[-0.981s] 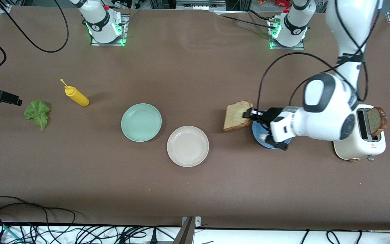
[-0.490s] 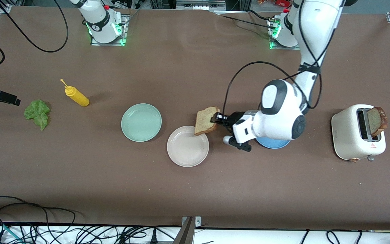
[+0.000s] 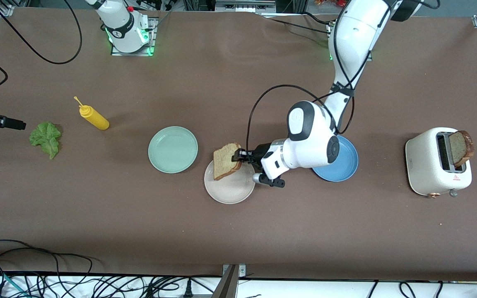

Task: Make sandwich on beige plate with both arms
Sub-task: 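Carry the toast slice over the beige plate with the left gripper, then lower the toast onto the beige plate while the right gripper grasps lettuce, then lift the lettuce with the right gripper while the left gripper withdraws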

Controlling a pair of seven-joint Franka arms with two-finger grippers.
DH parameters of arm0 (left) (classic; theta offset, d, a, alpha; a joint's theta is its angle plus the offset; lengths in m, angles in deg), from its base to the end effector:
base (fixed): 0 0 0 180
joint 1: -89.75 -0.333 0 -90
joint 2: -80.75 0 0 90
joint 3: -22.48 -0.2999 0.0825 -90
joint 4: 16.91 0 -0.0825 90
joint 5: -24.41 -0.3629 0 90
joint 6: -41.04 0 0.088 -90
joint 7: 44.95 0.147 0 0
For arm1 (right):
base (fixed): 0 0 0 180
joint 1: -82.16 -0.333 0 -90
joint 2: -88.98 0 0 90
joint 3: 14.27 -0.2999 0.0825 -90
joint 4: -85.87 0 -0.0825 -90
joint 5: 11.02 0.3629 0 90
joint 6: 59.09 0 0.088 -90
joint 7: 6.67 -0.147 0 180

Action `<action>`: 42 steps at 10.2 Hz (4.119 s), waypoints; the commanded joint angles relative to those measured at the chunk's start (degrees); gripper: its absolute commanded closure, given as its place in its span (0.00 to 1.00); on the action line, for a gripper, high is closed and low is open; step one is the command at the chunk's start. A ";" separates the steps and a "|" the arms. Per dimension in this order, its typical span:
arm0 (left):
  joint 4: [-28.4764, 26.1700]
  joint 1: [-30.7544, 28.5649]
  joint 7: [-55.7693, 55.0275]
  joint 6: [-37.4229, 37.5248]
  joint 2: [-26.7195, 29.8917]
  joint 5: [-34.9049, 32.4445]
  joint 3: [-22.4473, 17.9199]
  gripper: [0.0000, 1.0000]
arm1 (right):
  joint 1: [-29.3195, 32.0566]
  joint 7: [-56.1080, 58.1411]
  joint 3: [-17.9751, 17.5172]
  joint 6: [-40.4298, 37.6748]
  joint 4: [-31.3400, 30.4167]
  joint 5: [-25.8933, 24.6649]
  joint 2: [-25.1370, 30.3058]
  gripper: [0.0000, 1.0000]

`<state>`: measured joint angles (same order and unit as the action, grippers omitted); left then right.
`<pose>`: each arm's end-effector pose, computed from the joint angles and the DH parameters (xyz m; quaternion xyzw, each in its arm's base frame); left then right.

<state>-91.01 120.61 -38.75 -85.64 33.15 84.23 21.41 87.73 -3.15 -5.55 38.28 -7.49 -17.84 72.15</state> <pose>0.6180 -0.4227 0.2419 0.9128 -0.0050 -0.0455 0.4059 0.5677 -0.1547 0.3889 0.9876 -0.0782 -0.1209 0.0619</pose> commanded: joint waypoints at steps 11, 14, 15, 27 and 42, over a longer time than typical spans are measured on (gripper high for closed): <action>5.20 2.89 -3.12 -5.25 -7.24 1.44 -1.04 0.39 | 7.61 22.58 3.59 44.55 -27.30 -1.36 -7.42 0.00; 5.20 2.80 -3.29 -5.25 -7.07 0.39 -1.48 0.00 | 8.49 23.20 3.59 46.41 -27.31 -1.09 -9.89 0.00; 5.20 2.45 -3.56 -4.99 -6.72 -3.27 -1.48 0.00 | 8.58 23.11 3.59 46.42 -27.31 -0.92 -10.33 0.00; 4.41 -12.65 -3.82 27.15 4.88 -38.60 -2.70 0.00 | 9.37 22.23 3.07 41.79 -24.07 -0.39 -9.64 1.00; 5.20 -35.86 7.52 39.58 16.22 -66.33 -6.05 0.00 | -17.77 -42.05 0.08 -13.64 15.23 30.86 -10.59 1.00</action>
<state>-85.42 86.60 -33.68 -46.51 48.16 18.69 14.76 71.73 -38.23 -6.04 23.01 6.16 8.36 63.29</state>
